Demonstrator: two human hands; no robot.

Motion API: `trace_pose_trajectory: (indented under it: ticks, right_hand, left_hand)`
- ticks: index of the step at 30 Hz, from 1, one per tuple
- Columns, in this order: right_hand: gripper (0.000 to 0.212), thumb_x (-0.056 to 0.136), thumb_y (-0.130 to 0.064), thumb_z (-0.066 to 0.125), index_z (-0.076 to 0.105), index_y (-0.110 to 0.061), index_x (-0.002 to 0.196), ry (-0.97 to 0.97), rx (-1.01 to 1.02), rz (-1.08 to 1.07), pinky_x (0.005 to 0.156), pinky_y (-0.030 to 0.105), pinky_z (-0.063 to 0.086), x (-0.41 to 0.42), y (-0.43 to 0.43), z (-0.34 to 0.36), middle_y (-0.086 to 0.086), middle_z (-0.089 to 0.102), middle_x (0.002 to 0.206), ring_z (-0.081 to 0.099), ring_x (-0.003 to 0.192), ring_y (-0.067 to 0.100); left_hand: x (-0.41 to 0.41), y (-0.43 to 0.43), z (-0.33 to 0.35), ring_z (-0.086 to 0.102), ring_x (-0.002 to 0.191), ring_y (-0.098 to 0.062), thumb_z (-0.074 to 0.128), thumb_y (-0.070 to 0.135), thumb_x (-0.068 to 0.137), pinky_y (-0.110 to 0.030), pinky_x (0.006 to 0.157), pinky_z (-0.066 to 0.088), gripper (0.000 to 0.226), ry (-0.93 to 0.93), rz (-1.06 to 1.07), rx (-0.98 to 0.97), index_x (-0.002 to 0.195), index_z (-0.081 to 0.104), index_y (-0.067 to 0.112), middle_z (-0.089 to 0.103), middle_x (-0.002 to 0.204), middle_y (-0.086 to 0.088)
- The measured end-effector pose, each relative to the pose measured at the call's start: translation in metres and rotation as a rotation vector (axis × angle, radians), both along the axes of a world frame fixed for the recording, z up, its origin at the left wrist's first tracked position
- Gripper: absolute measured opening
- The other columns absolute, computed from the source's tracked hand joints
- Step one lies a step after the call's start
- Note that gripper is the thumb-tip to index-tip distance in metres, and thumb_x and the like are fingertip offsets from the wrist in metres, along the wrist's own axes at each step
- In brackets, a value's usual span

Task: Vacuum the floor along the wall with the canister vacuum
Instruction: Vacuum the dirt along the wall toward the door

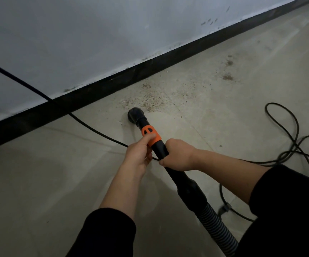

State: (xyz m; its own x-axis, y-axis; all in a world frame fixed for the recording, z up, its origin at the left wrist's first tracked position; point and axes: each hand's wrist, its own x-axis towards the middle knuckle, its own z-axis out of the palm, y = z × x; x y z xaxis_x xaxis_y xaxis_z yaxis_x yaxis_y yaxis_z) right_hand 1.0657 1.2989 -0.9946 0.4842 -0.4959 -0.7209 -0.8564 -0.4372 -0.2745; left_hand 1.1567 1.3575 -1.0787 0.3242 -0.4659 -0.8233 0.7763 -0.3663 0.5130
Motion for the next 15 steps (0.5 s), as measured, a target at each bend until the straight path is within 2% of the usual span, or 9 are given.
trace_pose_trajectory:
  ticks: [5, 15]
  right_hand:
    - [0.030, 0.090, -0.015, 0.059, 0.036, -0.017, 0.072, -0.033, 0.023, 0.003, 0.049, 0.023, 0.034, -0.001, 0.003, -0.005, 0.002, 0.045, 0.073, 0.045, 0.060, 0.013]
    - [0.032, 0.087, -0.020, 0.065, 0.037, -0.017, 0.073, -0.059, 0.071, 0.054, 0.051, 0.024, 0.037, -0.001, 0.007, -0.003, 0.002, 0.047, 0.075, 0.047, 0.061, 0.013]
  left_hand:
    - [-0.005, 0.001, 0.001, 0.057, 0.075, -0.014, 0.072, 0.023, 0.081, -0.025, 0.059, 0.042, 0.017, -0.025, 0.074, 0.019, 0.090, 0.064, 0.012, 0.063, 0.086, -0.004]
    - [-0.003, 0.019, 0.005, 0.059, 0.078, -0.013, 0.071, 0.031, 0.082, -0.026, 0.061, 0.042, 0.019, -0.093, 0.107, 0.065, 0.091, 0.061, 0.017, 0.065, 0.094, -0.003]
